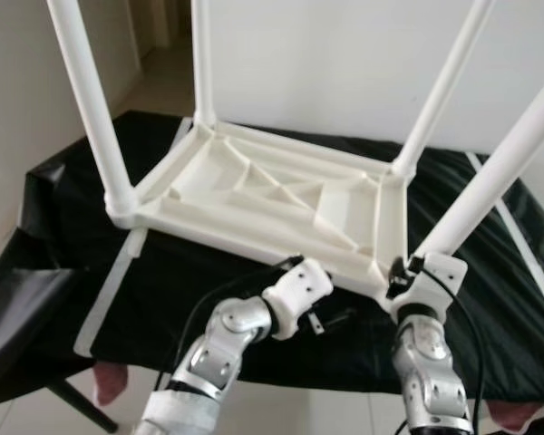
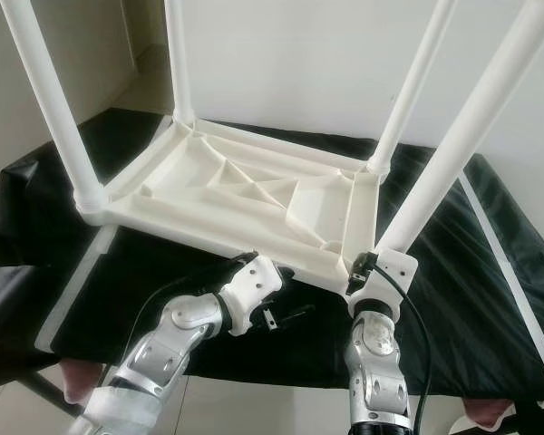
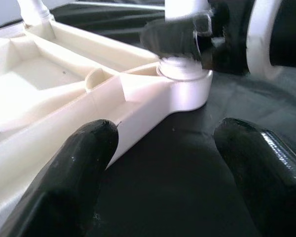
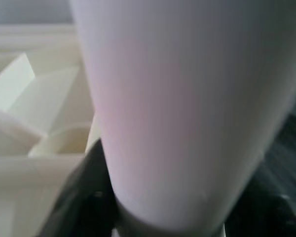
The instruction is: Building children table
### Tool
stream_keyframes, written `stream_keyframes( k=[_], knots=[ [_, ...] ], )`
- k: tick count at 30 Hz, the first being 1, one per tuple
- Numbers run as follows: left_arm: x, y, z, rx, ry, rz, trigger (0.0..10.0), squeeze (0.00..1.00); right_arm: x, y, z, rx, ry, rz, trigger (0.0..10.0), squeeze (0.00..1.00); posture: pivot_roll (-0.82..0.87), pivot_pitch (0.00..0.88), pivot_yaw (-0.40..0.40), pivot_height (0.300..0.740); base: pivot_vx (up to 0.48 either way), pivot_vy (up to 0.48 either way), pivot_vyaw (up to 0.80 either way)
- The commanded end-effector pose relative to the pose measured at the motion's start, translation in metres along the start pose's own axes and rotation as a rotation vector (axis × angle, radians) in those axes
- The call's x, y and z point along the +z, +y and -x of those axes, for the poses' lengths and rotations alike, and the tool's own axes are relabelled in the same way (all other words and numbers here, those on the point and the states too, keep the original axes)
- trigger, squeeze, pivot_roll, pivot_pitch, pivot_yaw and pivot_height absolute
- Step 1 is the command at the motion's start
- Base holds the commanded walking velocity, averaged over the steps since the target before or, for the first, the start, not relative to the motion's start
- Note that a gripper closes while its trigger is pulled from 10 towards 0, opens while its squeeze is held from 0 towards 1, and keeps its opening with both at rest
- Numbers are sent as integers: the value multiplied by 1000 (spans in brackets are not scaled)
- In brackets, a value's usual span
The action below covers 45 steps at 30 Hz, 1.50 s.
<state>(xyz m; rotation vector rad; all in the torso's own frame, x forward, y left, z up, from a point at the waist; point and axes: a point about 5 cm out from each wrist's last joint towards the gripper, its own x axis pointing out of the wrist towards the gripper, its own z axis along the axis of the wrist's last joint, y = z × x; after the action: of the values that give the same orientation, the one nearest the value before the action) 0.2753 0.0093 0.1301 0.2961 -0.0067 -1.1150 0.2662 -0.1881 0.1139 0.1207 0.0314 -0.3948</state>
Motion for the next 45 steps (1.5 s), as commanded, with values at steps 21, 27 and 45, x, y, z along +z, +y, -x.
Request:
stream_keyframes(
  k=[21,27,45],
  knots=[
    [-1,6,8,100,4,4,10000,0,-1,-36,-6,359,1,97,10000,0,24,0,-111,740,0,0,0],
    [-1,4,10,58,-2,3,10000,0,10,-34,-16,563,-15,123,10000,0,48,0,-120,740,0,0,0],
    [3,-8,6,-51,-17,2,10000,0,11,-23,-38,876,35,201,0,0,48,0,-94,740,0,0,0]
  ],
)
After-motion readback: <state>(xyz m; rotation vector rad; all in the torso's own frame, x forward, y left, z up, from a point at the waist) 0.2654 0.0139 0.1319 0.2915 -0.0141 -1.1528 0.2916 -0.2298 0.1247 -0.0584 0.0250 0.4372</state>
